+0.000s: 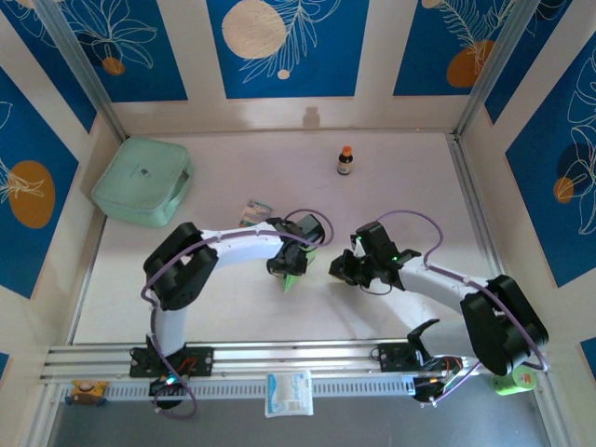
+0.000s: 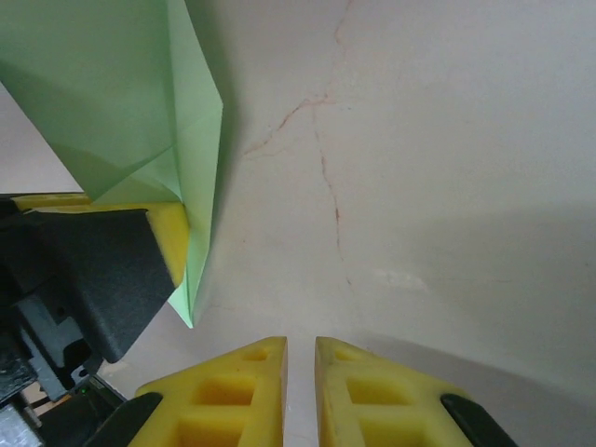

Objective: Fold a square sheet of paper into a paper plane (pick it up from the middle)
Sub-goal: Turn over a paper plane at the center of the table.

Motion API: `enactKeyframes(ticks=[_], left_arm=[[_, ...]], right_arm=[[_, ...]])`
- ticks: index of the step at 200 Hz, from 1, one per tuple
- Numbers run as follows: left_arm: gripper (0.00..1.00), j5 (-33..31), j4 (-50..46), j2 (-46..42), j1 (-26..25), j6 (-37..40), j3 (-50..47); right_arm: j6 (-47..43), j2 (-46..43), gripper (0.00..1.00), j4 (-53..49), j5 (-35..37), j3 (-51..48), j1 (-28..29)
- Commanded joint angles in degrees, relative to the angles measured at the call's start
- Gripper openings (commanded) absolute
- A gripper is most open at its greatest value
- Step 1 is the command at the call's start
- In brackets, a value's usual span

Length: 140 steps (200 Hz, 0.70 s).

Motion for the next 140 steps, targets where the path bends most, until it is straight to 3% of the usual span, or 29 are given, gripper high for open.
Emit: enactKeyframes(ticks=[1,50,140], left_arm=[[0.33,-1.19,-3.67,3.22,-1.15,-6.26,0.77],[0.37,-3.15,-6.24,4.82,-2.37,-10.55,2.86],[0.40,-2.79,-6.23,5.05,-2.89,-11.78,3.32]], right_arm=[[-0.71,-2.21,0.16,-1.01,-0.68,-0.01,-0.56],[-0.60,-4.35,0.16,-1.41,-0.24,-1.23,-1.22],[-0.88,-5.52,0.17,-2.05,0.11,-1.04,-1.57]])
